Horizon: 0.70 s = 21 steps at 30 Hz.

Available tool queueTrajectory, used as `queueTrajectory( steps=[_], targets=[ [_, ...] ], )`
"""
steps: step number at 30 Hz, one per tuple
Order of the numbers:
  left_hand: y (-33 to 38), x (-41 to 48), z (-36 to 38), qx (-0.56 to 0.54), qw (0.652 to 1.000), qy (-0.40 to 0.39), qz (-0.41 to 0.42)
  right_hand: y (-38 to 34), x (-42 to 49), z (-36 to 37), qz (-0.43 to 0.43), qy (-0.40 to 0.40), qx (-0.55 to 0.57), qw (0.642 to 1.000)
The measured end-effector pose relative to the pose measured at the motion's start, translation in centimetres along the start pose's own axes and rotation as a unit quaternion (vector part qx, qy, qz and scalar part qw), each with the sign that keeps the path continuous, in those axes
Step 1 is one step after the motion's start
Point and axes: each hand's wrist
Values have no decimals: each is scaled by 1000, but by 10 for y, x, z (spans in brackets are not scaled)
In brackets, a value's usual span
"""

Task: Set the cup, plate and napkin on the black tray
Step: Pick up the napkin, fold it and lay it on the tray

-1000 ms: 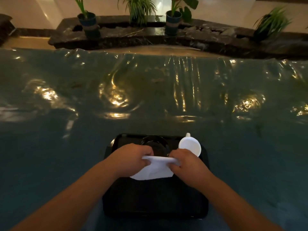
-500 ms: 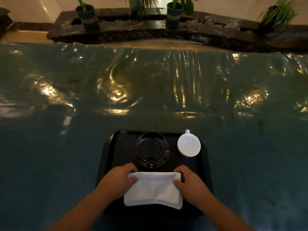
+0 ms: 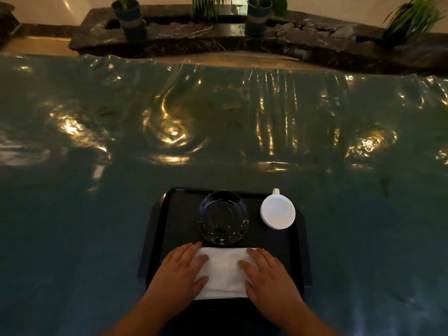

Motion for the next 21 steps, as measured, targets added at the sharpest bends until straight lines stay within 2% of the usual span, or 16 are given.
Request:
queueTrajectory(
  steps=[9, 16, 21],
  targets=[
    [-2, -7, -1, -18, 1000, -19, 5, -2, -6, 4, -6, -14, 9, 1000],
    [12, 26, -38, -138, 981, 40, -128, -9, 29, -27, 68, 40, 121, 990],
    [20, 58, -58, -117, 985, 2, -125, -17, 59, -46, 113, 25, 185, 976]
  ],
)
Point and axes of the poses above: each hand's wrist, its own x-axis towards the middle knuckle, its own z-axis out of the palm, y = z × x, and after that the axes turned 7 degrees about -y, right-handed
